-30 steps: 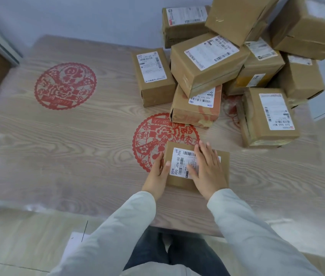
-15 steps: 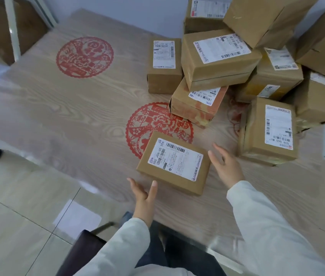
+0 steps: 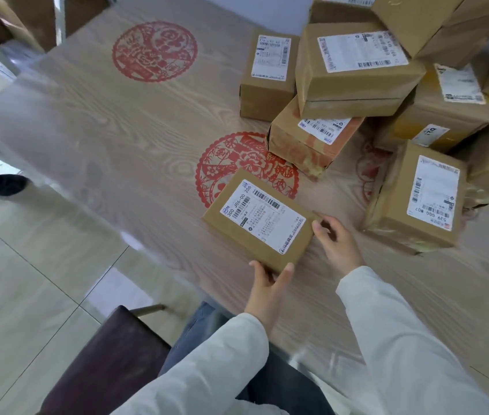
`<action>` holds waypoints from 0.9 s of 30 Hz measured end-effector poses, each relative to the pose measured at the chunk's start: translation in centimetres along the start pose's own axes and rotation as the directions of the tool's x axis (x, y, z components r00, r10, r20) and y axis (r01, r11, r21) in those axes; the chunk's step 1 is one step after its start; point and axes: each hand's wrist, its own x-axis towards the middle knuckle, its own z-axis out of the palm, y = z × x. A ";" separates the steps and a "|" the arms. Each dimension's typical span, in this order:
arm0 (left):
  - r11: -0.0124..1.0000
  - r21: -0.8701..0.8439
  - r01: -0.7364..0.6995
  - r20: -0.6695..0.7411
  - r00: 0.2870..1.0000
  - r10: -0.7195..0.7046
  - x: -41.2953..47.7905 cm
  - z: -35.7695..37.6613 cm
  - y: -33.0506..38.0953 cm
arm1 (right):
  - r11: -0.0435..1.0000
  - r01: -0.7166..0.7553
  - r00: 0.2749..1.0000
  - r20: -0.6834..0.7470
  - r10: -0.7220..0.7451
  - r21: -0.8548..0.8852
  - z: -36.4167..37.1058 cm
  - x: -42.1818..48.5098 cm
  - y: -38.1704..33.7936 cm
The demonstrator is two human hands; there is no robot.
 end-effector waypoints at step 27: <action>0.957 0.128 -0.261 0.001 0.965 0.263 4.3 -13.8 12.3 | 0.983 -0.022 0.983 -0.176 0.055 0.185 11.4 3.1 -10.6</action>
